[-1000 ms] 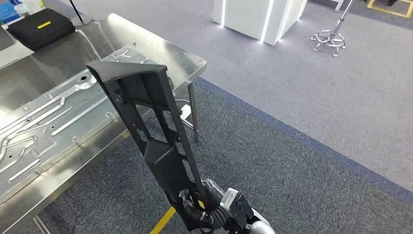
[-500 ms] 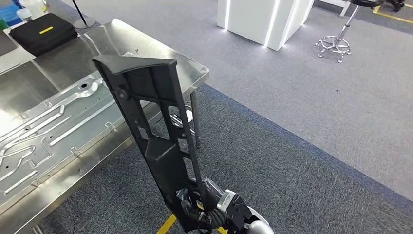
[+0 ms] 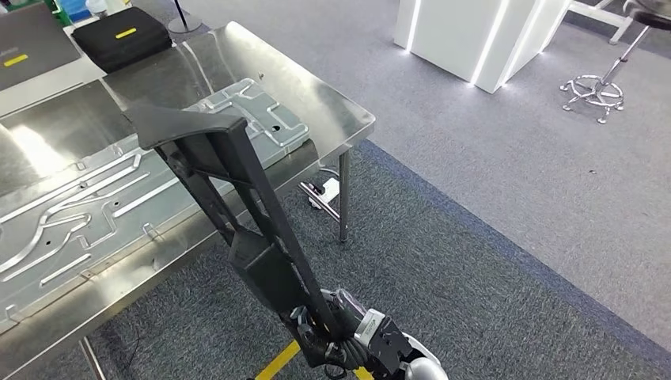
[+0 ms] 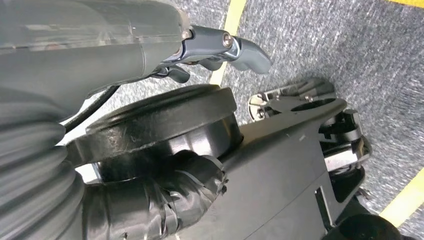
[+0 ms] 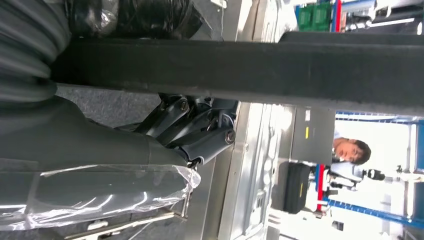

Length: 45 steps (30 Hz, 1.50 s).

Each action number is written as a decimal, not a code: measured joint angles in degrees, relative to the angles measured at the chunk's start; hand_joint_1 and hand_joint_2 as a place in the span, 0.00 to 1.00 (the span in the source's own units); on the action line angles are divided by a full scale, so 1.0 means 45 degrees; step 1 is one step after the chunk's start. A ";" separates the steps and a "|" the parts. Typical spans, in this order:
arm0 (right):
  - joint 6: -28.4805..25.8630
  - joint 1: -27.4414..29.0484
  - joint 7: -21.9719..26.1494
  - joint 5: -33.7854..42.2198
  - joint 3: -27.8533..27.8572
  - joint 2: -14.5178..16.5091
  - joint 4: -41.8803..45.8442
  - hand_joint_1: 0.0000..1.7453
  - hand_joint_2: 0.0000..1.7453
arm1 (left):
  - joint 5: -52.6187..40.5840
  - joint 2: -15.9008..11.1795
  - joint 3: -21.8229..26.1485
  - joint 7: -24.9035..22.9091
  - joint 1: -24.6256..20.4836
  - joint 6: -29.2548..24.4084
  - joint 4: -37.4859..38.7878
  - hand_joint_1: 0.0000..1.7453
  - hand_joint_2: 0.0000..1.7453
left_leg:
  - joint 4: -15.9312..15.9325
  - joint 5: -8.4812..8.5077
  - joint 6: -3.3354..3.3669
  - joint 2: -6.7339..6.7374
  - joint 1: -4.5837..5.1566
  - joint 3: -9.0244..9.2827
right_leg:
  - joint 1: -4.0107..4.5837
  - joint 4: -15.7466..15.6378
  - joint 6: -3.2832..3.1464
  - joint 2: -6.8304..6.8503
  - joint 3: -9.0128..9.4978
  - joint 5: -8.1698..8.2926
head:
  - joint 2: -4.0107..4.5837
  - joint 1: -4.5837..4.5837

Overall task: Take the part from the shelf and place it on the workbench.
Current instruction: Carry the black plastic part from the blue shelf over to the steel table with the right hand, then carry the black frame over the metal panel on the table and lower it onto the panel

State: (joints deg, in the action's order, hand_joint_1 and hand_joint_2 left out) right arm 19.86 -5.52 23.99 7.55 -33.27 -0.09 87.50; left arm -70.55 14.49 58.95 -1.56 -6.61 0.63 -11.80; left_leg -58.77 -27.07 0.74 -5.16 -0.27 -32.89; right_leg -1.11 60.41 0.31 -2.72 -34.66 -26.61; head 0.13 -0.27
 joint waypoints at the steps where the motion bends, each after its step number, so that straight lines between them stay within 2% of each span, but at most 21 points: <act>1: -0.0002 -0.0019 0.0001 -0.0011 0.0000 0.0002 0.0005 1.00 1.00 | -0.0005 0.0000 0.0000 0.0001 0.0004 0.0000 0.0000 0.00 1.00 | -0.0066 -0.0058 -0.0065 0.0065 -0.0010 -0.0031 | 0.0000 -0.0056 -0.0080 0.0109 0.0039 0.0011 | 0.0000 -0.0001; 4: -0.0010 -0.0080 0.0015 -0.0043 0.0000 0.0006 0.0022 1.00 1.00 | -0.0030 -0.0001 0.0000 0.0005 -0.0044 -0.0001 0.0000 0.00 1.00 | -0.1451 -0.0851 -0.0218 0.0695 -0.0011 -0.0646 | 0.0009 -0.0190 -0.0296 0.0508 0.0154 0.0012 | 0.0002 0.0006; 7: -0.0055 -0.0090 0.0015 -0.0096 0.0000 0.0005 0.0012 1.00 1.00 | -0.0062 -0.0005 -0.0001 0.0028 -0.0152 0.0001 0.0000 0.00 1.00 | -0.3339 -0.1528 -0.0310 0.0952 -0.0033 -0.1503 | 0.0083 -0.0190 -0.0375 0.0989 0.0179 -0.0040 | 0.0005 0.0009; 9: -0.0114 -0.0114 0.0007 -0.0124 0.0000 0.0006 0.0007 1.00 1.00 | -0.0099 -0.0005 -0.0010 0.0013 -0.0141 0.0007 0.0000 0.00 1.00 | -0.2682 -0.0958 -0.0294 0.1093 -0.0037 -0.1116 | 0.0101 -0.0187 -0.0363 0.1255 0.0223 -0.0076 | 0.0004 0.0008; 11: -0.0164 -0.0166 0.0002 -0.0153 0.0000 0.0006 0.0009 1.00 1.00 | -0.0146 -0.0005 -0.0035 -0.0018 -0.0078 0.0009 0.0000 0.00 1.00 | -0.0990 -0.0233 -0.0218 0.1580 0.0026 -0.0281 | 0.0139 -0.0172 -0.0301 0.1461 0.0282 -0.0123 | 0.0004 0.0009; 13: -0.0181 -0.0237 0.0000 -0.0188 0.0000 0.0006 0.0009 1.00 1.00 | -0.0182 -0.0005 -0.0062 -0.0027 -0.0029 0.0006 0.0000 0.00 1.00 | -0.0053 -0.0041 -0.0071 0.1932 0.0134 0.0123 | 0.0197 -0.0167 -0.0194 0.1655 0.0292 -0.0142 | 0.0005 0.0001; 15: -0.0180 -0.0322 -0.0007 -0.0222 -0.0001 0.0008 0.0010 1.00 1.00 | -0.0198 -0.0005 -0.0074 -0.0025 0.0015 0.0005 0.0000 0.00 1.00 | 0.0077 -0.0049 0.0102 0.1761 0.0172 0.0105 | 0.0212 -0.0202 -0.0075 0.1899 0.0323 -0.0137 | 0.0004 -0.0004; 17: -0.0178 -0.0429 -0.0016 -0.0245 -0.0004 0.0010 0.0007 1.00 1.00 | -0.0204 0.0000 -0.0080 -0.0023 0.0045 0.0006 0.0000 0.00 1.00 | 0.0212 0.0051 0.0261 0.1505 0.0115 0.0163 | 0.0164 -0.0012 0.0061 0.1663 0.0306 -0.0321 | 0.0004 -0.0011; 19: -0.0181 -0.0522 -0.0021 -0.0256 -0.0005 0.0006 -0.0007 1.00 1.00 | -0.0214 0.0004 -0.0085 -0.0028 0.0036 0.0015 0.0000 0.00 1.00 | 0.0296 0.0131 0.0393 0.1286 0.0064 0.0238 | 0.0114 0.1062 0.0145 0.1013 -0.0172 -0.0953 | 0.0005 -0.0028; 21: -0.0199 -0.0570 -0.0051 -0.0259 -0.0005 -0.0001 -0.0062 1.00 1.00 | -0.0227 0.0004 -0.0090 -0.0033 0.0026 0.0034 0.0000 0.00 1.00 | 0.0280 0.0145 0.0443 0.1030 0.0071 0.0217 | 0.0105 0.2699 0.0151 0.0702 -0.0999 -0.1626 | 0.0005 -0.0036; 23: -0.0221 -0.0635 -0.0113 -0.0260 -0.0005 -0.0005 -0.0160 1.00 1.00 | -0.0245 0.0005 -0.0093 -0.0033 0.0022 0.0056 0.0000 0.00 1.00 | 0.0237 0.0142 0.0442 0.0713 0.0080 0.0209 | 0.0101 0.3257 0.0131 0.0650 -0.1367 -0.1512 | 0.0005 -0.0036; 25: -0.0228 -0.0772 -0.0174 -0.0261 -0.0005 -0.0004 -0.0244 1.00 1.00 | -0.0268 0.0006 -0.0107 -0.0034 0.0010 0.0080 0.0000 0.00 1.00 | 0.0165 0.0113 0.0410 0.0378 0.0068 0.0215 | 0.0086 0.1996 0.0074 0.0445 -0.0863 -0.0573 | 0.0005 -0.0036; 27: -0.0228 -0.0958 -0.0223 -0.0262 -0.0005 -0.0001 -0.0317 1.00 1.00 | -0.0301 0.0018 -0.0134 -0.0040 -0.0018 0.0120 0.0000 0.00 1.00 | 0.0064 0.0064 0.0327 0.0101 0.0066 0.0139 | 0.0043 0.0488 0.0021 -0.0149 -0.0211 0.0044 | 0.0004 -0.0033; 29: -0.0226 -0.1137 -0.0282 -0.0278 -0.0005 0.0004 -0.0416 1.00 1.00 | -0.0341 0.0034 -0.0168 -0.0049 -0.0044 0.0154 0.0000 0.00 1.00 | 0.0030 0.0067 0.0184 -0.0143 0.0025 0.0005 | 0.0050 -0.0042 0.0003 -0.0459 -0.0008 0.0057 | 0.0004 -0.0032; 31: -0.0210 -0.1352 -0.0363 -0.0300 -0.0005 0.0029 -0.0534 1.00 1.00 | -0.0373 0.0038 -0.0194 -0.0061 -0.0055 0.0166 0.0000 0.00 1.00 | 0.0036 0.0081 0.0025 -0.0313 -0.0028 -0.0076 | 0.0046 -0.0175 -0.0059 -0.0222 0.0049 0.0083 | 0.0005 -0.0033; 33: -0.0180 -0.1605 -0.0443 -0.0307 -0.0005 0.0094 -0.0650 1.00 1.00 | -0.0395 0.0035 -0.0221 -0.0085 -0.0079 0.0170 0.0000 0.00 1.00 | -0.0417 -0.0201 -0.0091 0.0090 0.0001 -0.0277 | 0.0000 -0.0300 -0.0198 0.0089 0.0149 0.0107 | 0.0005 -0.0019; 35: -0.0155 -0.1828 -0.0513 -0.0306 -0.0005 0.0145 -0.0768 1.00 1.00 | -0.0404 0.0033 -0.0267 -0.0103 -0.0151 0.0172 0.0000 0.00 1.00 | -0.1820 -0.0912 -0.0186 0.0723 0.0015 -0.0933 | 0.0026 -0.0355 -0.0317 0.0473 0.0215 0.0078 | 0.0005 -0.0001; 37: -0.0124 -0.2013 -0.0595 -0.0290 -0.0005 0.0159 -0.0915 1.00 1.00 | -0.0403 0.0033 -0.0305 -0.0107 -0.0244 0.0180 0.0000 0.00 1.00 | -0.3226 -0.1413 -0.0276 0.0946 -0.0024 -0.1620 | 0.0067 -0.0352 -0.0349 0.0820 0.0238 0.0032 | 0.0005 0.0005; 38: -0.0101 -0.2102 -0.0634 -0.0273 -0.0005 0.0172 -0.0996 1.00 1.00 | -0.0403 0.0034 -0.0318 -0.0114 -0.0266 0.0183 0.0000 0.00 1.00 | -0.3387 -0.1345 -0.0307 0.0989 -0.0045 -0.1693 | 0.0075 -0.0345 -0.0340 0.0943 0.0250 0.0011 | 0.0005 0.0005; 42: 0.0036 -0.2556 -0.0875 -0.0044 -0.0010 0.0397 -0.1294 1.00 1.00 | -0.0442 0.0028 -0.0373 -0.0208 -0.0164 0.0203 0.0000 0.00 1.00 | -0.0615 0.0072 -0.0227 0.1184 -0.0070 -0.0253 | 0.0097 -0.0314 -0.0214 0.1120 0.0333 -0.0060 | 0.0005 0.0005; 45: -0.0096 -0.2978 -0.1065 0.0000 -0.0013 0.0574 -0.1542 1.00 1.00 | -0.0441 0.0027 -0.0389 -0.0244 -0.0125 0.0214 0.0000 0.00 1.00 | 0.0118 0.0125 -0.0048 0.1220 0.0028 0.0001 | 0.0127 -0.0306 -0.0040 0.1146 0.0239 -0.0002 | 0.0005 0.0001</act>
State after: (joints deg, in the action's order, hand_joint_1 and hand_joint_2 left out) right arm 19.43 -18.92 19.20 7.55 -33.33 2.49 80.56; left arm -72.53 14.61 57.20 -2.66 -7.17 1.60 -11.80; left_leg -58.24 -26.51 0.52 0.33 -0.15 -32.88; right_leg -0.54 59.04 0.13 2.44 -33.59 -26.62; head 0.15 -0.27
